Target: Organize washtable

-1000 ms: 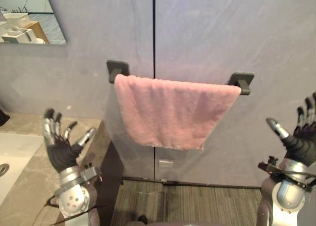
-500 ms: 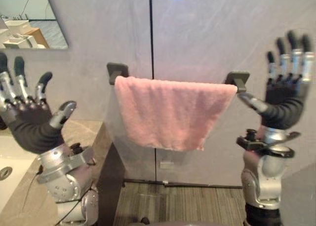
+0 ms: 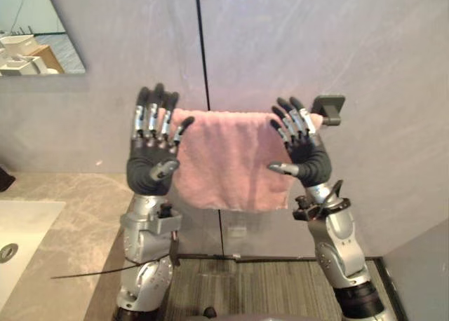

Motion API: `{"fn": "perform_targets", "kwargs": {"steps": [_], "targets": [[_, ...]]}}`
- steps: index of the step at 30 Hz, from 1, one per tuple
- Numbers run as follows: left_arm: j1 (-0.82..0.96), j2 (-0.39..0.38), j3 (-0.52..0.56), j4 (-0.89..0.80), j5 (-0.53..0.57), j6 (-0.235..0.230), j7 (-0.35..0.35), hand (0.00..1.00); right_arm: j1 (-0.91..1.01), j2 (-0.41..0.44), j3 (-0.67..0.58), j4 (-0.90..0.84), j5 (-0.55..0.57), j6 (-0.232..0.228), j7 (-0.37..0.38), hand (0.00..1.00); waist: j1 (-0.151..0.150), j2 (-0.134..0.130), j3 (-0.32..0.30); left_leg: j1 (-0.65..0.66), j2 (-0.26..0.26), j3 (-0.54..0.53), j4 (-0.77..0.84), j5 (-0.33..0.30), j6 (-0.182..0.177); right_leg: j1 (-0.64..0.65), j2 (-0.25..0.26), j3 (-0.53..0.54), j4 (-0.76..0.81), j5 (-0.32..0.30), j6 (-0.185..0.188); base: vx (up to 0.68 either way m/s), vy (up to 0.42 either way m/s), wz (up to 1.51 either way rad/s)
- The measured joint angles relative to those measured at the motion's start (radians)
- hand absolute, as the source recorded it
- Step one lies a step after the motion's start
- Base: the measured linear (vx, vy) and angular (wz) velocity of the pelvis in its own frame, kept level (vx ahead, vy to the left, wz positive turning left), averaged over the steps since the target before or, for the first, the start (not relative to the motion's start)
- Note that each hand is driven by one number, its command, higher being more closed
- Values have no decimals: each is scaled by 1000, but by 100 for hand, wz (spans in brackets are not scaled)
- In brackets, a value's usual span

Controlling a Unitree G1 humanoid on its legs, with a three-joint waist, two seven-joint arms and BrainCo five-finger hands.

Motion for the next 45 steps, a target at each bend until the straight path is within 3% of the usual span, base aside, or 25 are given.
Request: {"fn": "perform_targets", "kwargs": {"steps": [12, 21, 37, 45], "targets": [[-14, 23, -151, 87, -36, 53, -59, 0, -1, -12, 105, 81, -13, 25, 42, 0, 0, -6, 4, 5, 0, 5, 0, 0, 0, 0, 1, 9, 3, 0, -1, 0, 0, 0], [-13, 28, -176, 142, -39, 67, -97, 0, -1, 0, 103, 86, -15, 28, 42, 0, 1, -12, 8, 7, 0, 7, 0, 0, 0, 0, 0, 13, 4, 0, -1, 0, 0, 0], [37, 27, -118, 280, 35, 94, -98, 0, 31, -6, 36, 175, -133, 54, 38, 0, 2, -15, 33, 7, 0, 6, 0, 0, 0, 0, 0, 11, 5, -1, -1, 0, 0, 0], [37, 5, -35, 342, 98, 91, -50, 0, 32, 6, -47, 239, -211, 60, -16, 0, 2, -15, 37, -24, 0, -6, 0, 1, -1, -23, 0, -3, 1, -1, -2, 5, -2, 4]]}}
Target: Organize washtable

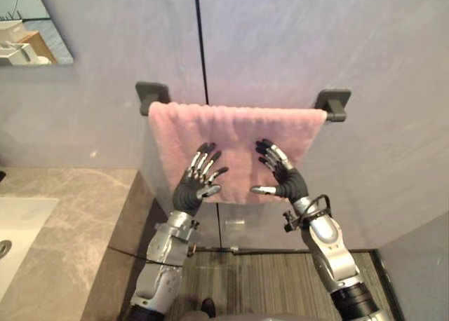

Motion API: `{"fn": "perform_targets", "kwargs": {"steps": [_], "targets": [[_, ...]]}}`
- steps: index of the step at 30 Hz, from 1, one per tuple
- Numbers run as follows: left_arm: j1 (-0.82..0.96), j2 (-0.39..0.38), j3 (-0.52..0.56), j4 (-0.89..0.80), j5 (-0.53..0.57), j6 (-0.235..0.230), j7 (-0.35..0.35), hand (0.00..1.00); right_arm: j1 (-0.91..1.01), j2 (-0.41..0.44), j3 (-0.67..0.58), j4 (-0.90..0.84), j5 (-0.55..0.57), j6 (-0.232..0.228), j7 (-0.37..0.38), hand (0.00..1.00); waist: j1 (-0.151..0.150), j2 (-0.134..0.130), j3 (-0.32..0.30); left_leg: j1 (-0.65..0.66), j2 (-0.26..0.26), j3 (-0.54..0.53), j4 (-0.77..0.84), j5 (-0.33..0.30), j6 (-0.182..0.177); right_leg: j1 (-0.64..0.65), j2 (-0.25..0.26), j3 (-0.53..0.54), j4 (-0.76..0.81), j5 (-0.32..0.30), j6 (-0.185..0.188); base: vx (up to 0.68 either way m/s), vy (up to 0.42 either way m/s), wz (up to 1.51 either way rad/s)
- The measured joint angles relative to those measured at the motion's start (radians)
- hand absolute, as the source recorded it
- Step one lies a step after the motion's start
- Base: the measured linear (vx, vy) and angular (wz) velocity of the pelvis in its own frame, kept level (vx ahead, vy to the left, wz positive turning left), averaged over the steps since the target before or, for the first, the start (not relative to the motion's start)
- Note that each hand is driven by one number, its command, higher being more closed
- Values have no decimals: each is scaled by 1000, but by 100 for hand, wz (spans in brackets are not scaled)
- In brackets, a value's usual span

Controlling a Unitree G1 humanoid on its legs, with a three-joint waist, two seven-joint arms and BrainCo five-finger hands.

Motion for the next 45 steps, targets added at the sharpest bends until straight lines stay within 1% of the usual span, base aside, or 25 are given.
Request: {"fn": "perform_targets", "kwargs": {"steps": [5, 9, 13, 18, 22, 25, 27, 31, 35, 36, 39, 43, 45], "targets": [[0, -19, 64, 0, 3, -3, 29, 0, 0, 18, -79, 36, -22, 7, -38, 0, -1, -3, 2, -5, 0, -4, 0, 0, 0, 0, 1, -4, -3, 0, 0, 13, -9, 2], [-2, -23, 101, 13, 3, -8, 45, 0, 0, 22, -127, 37, -37, 7, -46, 0, -3, -3, 2, -6, 0, -4, 0, 0, 0, 0, 1, -4, -4, 0, 0, -8, -3, 0], [-4, -40, 168, 53, 3, -10, 83, 0, 2, 40, -176, 48, -38, 8, -77, 0, -7, -3, 2, -6, 1, -1, -1, 0, 0, 0, 1, -3, -8, 0, 0, -38, -5, -1], [-5, -49, 229, 66, 3, -29, 108, 0, 9, 57, -231, 48, -40, 8, -90, 0, -11, -3, 2, -7, 2, 8, -1, 0, 0, -6, 2, 8, -9, 3, -2, -20, -6, -6], [-5, -59, 261, 66, 3, -30, 110, 0, 23, 58, -274, 48, -40, 8, -103, 0, -11, -3, 2, -9, 2, 13, 0, 0, 0, -7, 2, 13, -16, 8, -2, -6, -4, -3], [-4, -64, 293, 66, 3, -33, 110, 0, 32, 59, -313, 48, -41, 8, -115, 0, -19, -3, 2, -9, 3, 17, 0, 0, 0, -7, 3, 16, -15, 12, -2, -10, -6, -3], [-1, -78, 319, 66, 4, -34, 111, 0, 44, 61, -343, 46, -52, 8, -121, 0, -23, -3, 2, -7, 3, 19, 0, 0, 0, -6, 3, 19, -15, 13, -2, -12, -4, -2], [23, -86, 339, 66, 6, -35, 110, 0, 94, 70, -382, 35, -77, 8, -122, 0, -23, -2, 1, 5, 3, 19, -1, -1, 0, 4, 3, 19, -14, 13, -2, 0, 0, 0], [69, -120, 362, 62, 6, -36, 104, 0, 151, 82, -399, -27, -86, 7, -121, 0, -23, 0, 1, 5, 4, 20, -7, -5, -5, 3, 3, 19, -15, 12, -3, -41, -8, 0], [86, -125, 367, 60, 5, -36, 103, 0, 167, 86, -406, -53, -95, 7, -120, 0, -23, 1, 1, 5, 4, 20, -7, -5, -5, 3, 3, 18, -15, 8, -8, -33, -5, 1], [139, -141, 364, 29, 5, -35, 98, 0, 223, 114, -416, -126, -111, 4, -119, 0, -21, 1, 1, 3, 5, 21, -7, -5, -5, 1, 3, 16, -15, 7, -9, 0, 0, 0], [193, -169, 361, -24, 3, -34, 59, 0, 293, 145, -412, -173, -116, 3, -117, 0, -16, 3, -3, -2, 8, 26, -1, -5, -5, 1, 2, 9, -13, 11, -4, 0, -10, 3], [216, -179, 349, -30, 3, -34, 52, 0, 337, 158, -407, -178, -118, 3, -117, 0, -5, 7, -11, -3, 14, 32, -1, -5, -4, 1, 2, 5, -11, 11, -3, 1, -11, 2]]}}
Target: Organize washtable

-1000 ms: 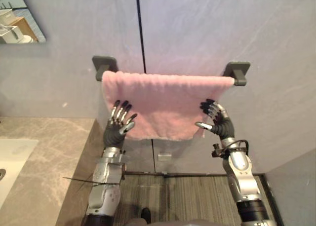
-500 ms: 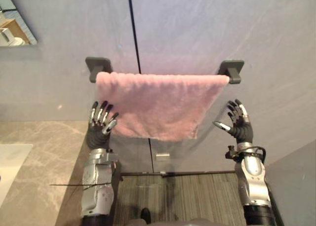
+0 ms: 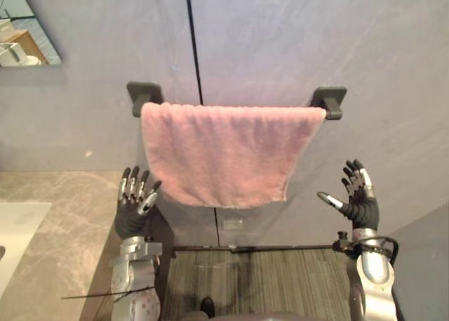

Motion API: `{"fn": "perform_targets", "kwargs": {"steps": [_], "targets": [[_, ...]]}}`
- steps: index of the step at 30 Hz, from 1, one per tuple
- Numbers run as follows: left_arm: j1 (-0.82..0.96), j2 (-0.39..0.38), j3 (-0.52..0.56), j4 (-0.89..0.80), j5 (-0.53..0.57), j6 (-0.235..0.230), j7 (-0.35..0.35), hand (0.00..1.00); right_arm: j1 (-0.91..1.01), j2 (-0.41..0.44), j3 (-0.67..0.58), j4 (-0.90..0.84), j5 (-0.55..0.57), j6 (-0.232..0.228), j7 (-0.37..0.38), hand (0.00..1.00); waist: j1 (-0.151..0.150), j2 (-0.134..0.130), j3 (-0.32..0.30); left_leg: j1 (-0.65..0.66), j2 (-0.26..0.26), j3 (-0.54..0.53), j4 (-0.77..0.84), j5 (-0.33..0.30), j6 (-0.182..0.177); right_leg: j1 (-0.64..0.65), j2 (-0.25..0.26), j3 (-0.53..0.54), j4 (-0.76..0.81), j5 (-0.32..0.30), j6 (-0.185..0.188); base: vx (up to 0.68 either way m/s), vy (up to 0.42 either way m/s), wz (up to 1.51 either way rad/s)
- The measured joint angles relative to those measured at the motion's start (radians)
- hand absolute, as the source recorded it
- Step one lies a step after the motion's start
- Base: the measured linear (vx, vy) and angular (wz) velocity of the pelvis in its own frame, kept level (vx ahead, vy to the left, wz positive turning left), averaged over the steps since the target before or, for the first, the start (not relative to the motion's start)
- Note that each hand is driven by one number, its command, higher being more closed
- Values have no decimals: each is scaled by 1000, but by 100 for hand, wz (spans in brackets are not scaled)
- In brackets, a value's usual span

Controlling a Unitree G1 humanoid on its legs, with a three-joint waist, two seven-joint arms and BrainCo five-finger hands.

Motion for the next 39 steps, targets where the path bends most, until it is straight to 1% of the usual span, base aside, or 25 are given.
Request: {"fn": "perform_targets", "kwargs": {"steps": [2, 6, 8, 11, 12, 14, 16, 18, 21, 22, 24, 30, 32, 35, 39], "targets": [[19, -5, -9, -1, 0, 0, -11, 0, 34, 7, 11, -1, -1, 0, 1, 0, 9, 3, -3, 0, 2, 0, 0, -1, -1, 0, 1, -4, 2, 0, 0, 0, 0, 0], [79, -19, -26, 8, 3, 4, -15, 0, 91, 19, 49, 3, -2, 1, 24, 0, 11, 5, -4, 0, 5, 0, 0, -3, 2, -3, 1, -8, 14, -7, -1, -4, -5, 1], [93, -21, -27, 47, 8, 7, -15, 0, 106, 20, 65, 44, -3, 3, 30, 0, 13, 5, -16, -2, 6, 1, 0, -3, 2, -7, 1, -8, 19, -9, 0, 0, 0, 0], [96, -24, -33, 139, 74, 15, -15, 0, 123, 21, 85, 144, -18, 9, 40, 0, 23, 4, -32, 1, 5, 2, -1, -3, 2, -13, -1, -8, 41, -21, 2, 0, 0, 0], [95, -24, -37, 172, 98, 21, -15, 0, 126, 21, 86, 186, -28, 11, 40, 0, 32, 4, -32, 3, 6, 2, -1, -4, 2, -14, -1, -8, 45, -23, 2, 0, 0, 0], [95, -24, -56, 230, 149, 27, -12, 0, 128, 19, 86, 249, -36, 13, 38, 0, 35, 4, -32, 3, 7, 2, -5, -4, 2, -15, -1, -9, 48, -25, 1, -40, -6, 3], [93, -23, -64, 314, 212, 31, -7, 0, 127, 19, 87, 321, -40, 26, 38, 0, 36, 5, -35, 3, 7, 3, -6, -4, 2, -16, -1, -11, 51, -29, 0, -41, -2, 3], [88, -19, -72, 382, 278, 31, 13, 0, 125, 18, 94, 385, -43, 31, 37, 0, 36, 6, -39, 7, 7, 4, -4, -4, 2, -14, -1, -11, 51, -33, -5, 0, 0, 0], [57, 0, -75, 536, 396, 37, 56, 0, 119, 17, 113, 507, -68, 38, 21, 0, 36, 8, -56, 8, 7, 5, -5, -3, 2, -12, -1, -11, 51, -34, -3, 0, 0, 0], [50, 3, -75, 562, 417, 38, 64, 0, 118, 17, 119, 526, -70, 39, 18, 0, 36, 8, -56, 9, 8, 6, -5, -3, 2, -11, -1, -11, 51, -34, -3, 0, 0, 0], [24, 7, -75, 647, 501, 44, 97, 0, 112, 20, 123, 597, -77, 47, 15, 0, 37, 8, -56, 10, 8, 6, -5, -4, 1, -10, -1, -11, 51, -34, -2, 0, 0, 0], [-28, 16, -70, 858, 597, 51, 147, 0, 67, 25, 115, 770, -77, 58, -6, 0, 38, 8, -56, 22, 8, 9, -6, -6, -2, 4, -1, -9, 45, -34, 0, 0, 0, 0], [-39, 19, -63, 885, 626, 50, 162, 0, 61, 26, 113, 802, -77, 69, -6, 0, 38, 10, -56, 22, 8, 9, -6, -6, -2, 4, 0, -9, 44, -34, 0, 0, 0, 0], [-65, 24, -61, 942, 654, 52, 183, 0, 52, 29, 103, 853, -77, 73, -7, 0, 39, 11, -56, 22, 8, 9, -6, -6, -3, 5, 0, -9, 42, -34, 0, 0, 0, 0], [-76, 32, -53, 982, 670, 61, 186, 0, 35, 30, 102, 902, -77, 75, -11, 0, 40, 11, -56, 20, 7, 8, -6, -4, -5, 5, 0, -10, 40, -34, 0, 0, 0, 0]]}}
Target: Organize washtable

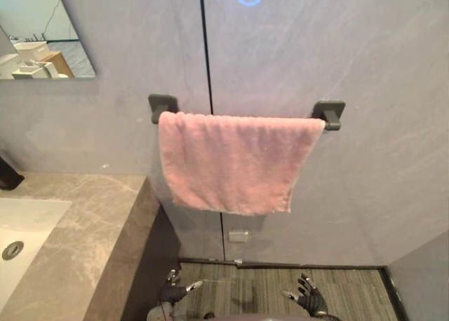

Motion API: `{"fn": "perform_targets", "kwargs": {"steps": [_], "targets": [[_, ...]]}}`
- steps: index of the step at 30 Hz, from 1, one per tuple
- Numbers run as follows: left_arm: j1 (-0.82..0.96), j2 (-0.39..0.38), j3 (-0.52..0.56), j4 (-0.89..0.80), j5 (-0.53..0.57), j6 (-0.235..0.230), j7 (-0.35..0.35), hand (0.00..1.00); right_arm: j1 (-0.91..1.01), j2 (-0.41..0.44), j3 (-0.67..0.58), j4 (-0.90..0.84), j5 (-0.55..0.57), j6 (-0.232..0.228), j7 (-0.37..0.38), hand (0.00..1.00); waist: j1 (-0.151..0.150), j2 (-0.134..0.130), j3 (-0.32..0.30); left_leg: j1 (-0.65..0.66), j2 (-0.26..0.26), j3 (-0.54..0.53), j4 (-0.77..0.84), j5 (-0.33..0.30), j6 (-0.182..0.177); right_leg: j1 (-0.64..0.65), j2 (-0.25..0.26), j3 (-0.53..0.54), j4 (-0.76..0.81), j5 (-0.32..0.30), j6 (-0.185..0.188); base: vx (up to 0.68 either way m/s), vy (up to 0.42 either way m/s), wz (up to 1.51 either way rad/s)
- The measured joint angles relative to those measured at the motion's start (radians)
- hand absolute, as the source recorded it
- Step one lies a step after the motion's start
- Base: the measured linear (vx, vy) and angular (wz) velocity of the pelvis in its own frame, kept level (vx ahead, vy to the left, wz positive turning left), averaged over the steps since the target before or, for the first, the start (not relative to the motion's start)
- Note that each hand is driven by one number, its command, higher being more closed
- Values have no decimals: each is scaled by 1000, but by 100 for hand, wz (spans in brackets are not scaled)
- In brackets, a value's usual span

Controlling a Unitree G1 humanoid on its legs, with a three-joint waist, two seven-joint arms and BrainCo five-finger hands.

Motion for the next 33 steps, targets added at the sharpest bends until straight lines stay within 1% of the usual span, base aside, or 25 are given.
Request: {"fn": "perform_targets", "kwargs": {"steps": [5, 7, 8, 9, 10, 11, 12, 13, 14, 15, 16, 17, 18, 19, 20, 21, 22, 23, 24, 25, 26, 27, 28, 32, 33], "targets": [[-18, 3, 7, 35, 3, 10, 1, 0, -18, 3, 3, 28, -9, 1, 0, 0, 6, 0, 4, -8, -1, -8, 0, 1, -1, 1, 0, -7, -3, 0, 0, -10, -4, 4], [-30, 0, 26, 52, 5, 10, 1, 0, -30, 1, 5, 44, -9, 1, -1, 0, 14, 9, 14, -23, -1, -19, 1, 2, -2, -2, 1, -17, -4, 0, 0, -32, -13, 19], [-46, 0, 33, 70, 10, 12, 2, 0, -41, -4, 7, 60, -8, 2, -2, 0, 22, 6, 16, -38, -1, -38, 6, 5, -6, -7, 2, -36, -4, -2, 0, -21, -33, 45], [-59, 1, 35, 70, 13, 12, 4, 0, -59, -9, 17, 71, -8, 2, -13, 0, 30, 4, 19, -66, -1, -60, 10, 14, -12, -29, 4, -55, 8, -10, -2, -27, -35, 54], [-63, 4, 36, 70, 19, 12, 4, 0, -75, -10, 20, 75, -8, 2, -15, 0, 31, 3, 25, -93, -2, -69, 28, 14, -12, -46, 4, -63, 20, -18, -4, -33, -39, 59], [-85, 7, 40, 69, 19, 13, 11, 0, -117, -11, 21, 80, -5, 2, -20, 0, 28, 0, 34, -157, -1, -91, 93, 12, -12, -92, 3, -83, 59, -25, -10, -65, -42, 70], [-96, 4, 41, 69, 19, 14, 20, 0, -154, -15, 21, 82, 2, 2, -29, 0, 25, 8, 42, -239, 0, -125, 142, 13, -16, -149, 8, -110, 95, -30, -19, -71, -49, 73], [-107, 2, 39, 69, 19, 18, 21, 0, -172, -16, 20, 81, 2, 2, -34, 0, 19, 14, 47, -261, 4, -141, 137, 21, -23, -166, 12, -126, 95, -26, -28, -74, -18, 70], [-139, 9, 54, 64, 24, 22, 20, 0, -204, -5, 19, 82, 2, 2, -37, 0, 18, 5, 81, -321, 17, -84, 302, -59, -12, -177, -15, -159, 100, -16, -40, -29, 12, 54], [-146, 3, 66, 63, 27, 27, 21, 0, -203, -4, 20, 80, 2, 4, -38, 0, 21, -6, 90, -352, 50, 6, 542, -174, 2, -158, -22, -175, 118, -17, -40, 3, 21, 39], [-143, 1, 68, 63, 27, 27, 21, 0, -195, -6, 20, 73, 2, 5, -38, 0, 20, -5, 89, -339, 74, 41, 612, -211, -5, -147, -23, -182, 123, -17, -40, 16, 22, 26], [-135, -7, 69, 63, 29, 27, 19, 0, -178, -11, 20, 51, 2, 5, -38, 0, 12, 15, 86, -307, 129, 97, 680, -267, -26, -124, -17, -204, 134, -17, -40, -7, 101, 29], [-133, -25, 68, 63, 31, 27, 18, 0, -173, -17, 16, 35, 1, 6, -39, 0, -9, 46, 83, -312, 158, 144, 692, -286, -31, -116, -9, -222, 156, -17, -39, -22, 104, 35], [-136, -34, 65, 62, 34, 27, 18, 0, -173, -21, 11, 33, 1, 7, -38, 0, -12, 40, 76, -304, 153, 165, 679, -285, -30, -127, -7, -220, 168, -22, -36, -104, 123, 38], [-137, -38, 47, 62, 39, 26, 18, 0, -164, -18, 9, 34, 0, 8, -33, 0, -21, 38, 66, -291, 123, 150, 603, -284, -30, -149, -5, -214, 150, -22, -37, -93, 31, 43], [-140, -24, 22, 69, 40, 26, 18, 0, -157, -9, 3, 49, 0, 9, -32, 0, -32, 16, 48, -258, 84, 121, 472, -271, -10, -146, 2, -203, 87, -12, -45, -82, 35, 49], [-147, -14, 15, 78, 41, 27, 17, 0, -168, -2, -5, 70, 0, 11, -33, 0, -36, 1, 47, -242, 64, 117, 392, -233, 4, -145, 0, -198, 58, 17, -35, -26, 0, 38], [-149, -9, 7, 84, 41, 27, 18, 0, -173, -1, -9, 85, 0, 12, -33, 0, -33, -5, 47, -230, 55, 118, 349, -199, -1, -151, -1, -193, 48, 38, -45, -76, 14, 15], [-143, -3, -8, 100, 41, 26, 18, 0, -177, -1, -20, 107, -3, 13, -33, 0, -33, -9, 43, -190, 46, 118, 251, -142, -1, -156, 7, -177, 28, 75, -56, -117, 15, -3], [-135, 0, -12, 112, 41, 25, 18, 0, -176, -2, -23, 117, -6, 12, -33, 0, -34, 2, 45, -159, 41, 117, 183, -109, 1, -157, 12, -159, 18, 87, -54, -152, 25, -6], [-135, 4, -11, 121, 41, 25, 18, 0, -177, -3, -23, 129, -10, 11, -34, 0, -35, -6, 40, -132, 31, 119, 114, -70, 3, -157, 12, -148, 6, 88, -53, -159, 15, -18], [-138, 5, -10, 139, 42, 25, 19, 0, -177, -8, -23, 144, -19, 14, -34, 0, -32, 0, 41, -95, 20, 126, 21, -17, 3, -160, 17, -141, -12, 84, -47, -217, 10, -11], [-141, 4, -9, 149, 48, 25, 18, 0, -182, -11, -23, 140, -29, 15, -33, 0, -39, 14, 54, -91, 17, 125, -3, 3, 5, -162, 18, -142, -14, 76, -41, -207, -4, -11], [-131, -1, -7, 153, 70, 25, 18, 0, -167, -36, -1, 141, -39, 15, -34, 0, -55, 25, 52, -79, 23, 115, -3, 0, 4, -160, 18, -129, 30, 50, -28, -180, -10, 3], [-130, 0, -7, 153, 70, 25, 18, 0, -162, -39, 12, 140, -39, 14, -33, 0, -55, 24, 50, -83, 27, 106, -3, -1, 5, -174, 28, -73, 72, 20, -14, -87, -37, 7]]}}
